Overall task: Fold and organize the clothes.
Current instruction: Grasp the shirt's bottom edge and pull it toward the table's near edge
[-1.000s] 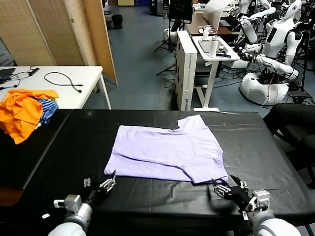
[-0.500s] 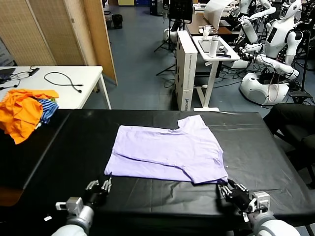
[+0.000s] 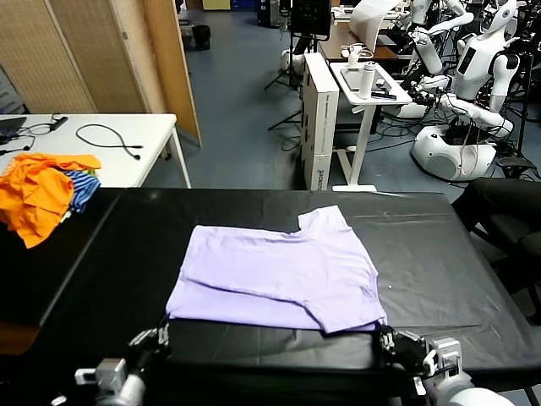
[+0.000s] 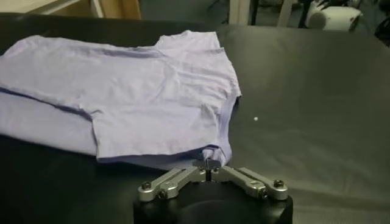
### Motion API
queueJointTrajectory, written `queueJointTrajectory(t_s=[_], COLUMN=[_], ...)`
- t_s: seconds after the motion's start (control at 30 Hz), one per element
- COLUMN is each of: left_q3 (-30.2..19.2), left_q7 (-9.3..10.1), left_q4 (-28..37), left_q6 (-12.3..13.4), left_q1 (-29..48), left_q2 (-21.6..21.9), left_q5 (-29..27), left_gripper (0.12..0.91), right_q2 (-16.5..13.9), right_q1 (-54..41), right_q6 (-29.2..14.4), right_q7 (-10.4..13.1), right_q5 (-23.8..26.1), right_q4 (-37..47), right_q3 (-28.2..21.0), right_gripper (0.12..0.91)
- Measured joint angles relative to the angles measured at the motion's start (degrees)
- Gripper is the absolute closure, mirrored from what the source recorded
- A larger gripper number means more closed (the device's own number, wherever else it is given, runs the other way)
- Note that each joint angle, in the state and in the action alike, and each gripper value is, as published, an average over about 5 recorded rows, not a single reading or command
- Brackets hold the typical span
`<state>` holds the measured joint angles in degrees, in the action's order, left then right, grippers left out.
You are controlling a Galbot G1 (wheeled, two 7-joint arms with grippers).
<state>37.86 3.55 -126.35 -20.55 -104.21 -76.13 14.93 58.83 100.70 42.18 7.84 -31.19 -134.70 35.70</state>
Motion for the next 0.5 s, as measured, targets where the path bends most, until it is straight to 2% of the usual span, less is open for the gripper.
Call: queueJointTrajectory(t_s=[0.17,0.27,0.37,0.43,0.5], left_q3=[1.35,1.63,1.65,1.66,1.84], left_q7=[0.6,0.81,0.99,1.34,1.85], left_q4=[-1.21,-2.22,-3.28,-4.03,-4.86], left_q6=[-0.78,-1.3,-1.92,-2.56,-3.56], left_q1=[-2.26,-3.55,-4.66,-5.24,-5.73], left_q2=[0.17,0.02,-0.25,-0.41,-0.56], left_q5=[-1.14,-1.21,-1.02,-0.67,-0.07], left_gripper=[0.885,0.885,0.848,0.763,0.632], right_q2=[-0.45,-0.81,-1.11,-1.13,-1.02], right_q1=[0.66,1.29,2.24,3.09,4.06], right_q6=[0.01,0.02,0.02,0.02,0.02], right_q7=[-0.49,-1.44,-1.96,-1.82,-1.69], right_q5=[0.15,1.03,2.16,2.43,2.41], right_q4=[-0.65,-1.31,-2.3,-3.12,-4.06], right_q3=[0.01,0.21,0.57,0.91,1.38], right_gripper=[0.885,0.835,0.683,0.551,0.418])
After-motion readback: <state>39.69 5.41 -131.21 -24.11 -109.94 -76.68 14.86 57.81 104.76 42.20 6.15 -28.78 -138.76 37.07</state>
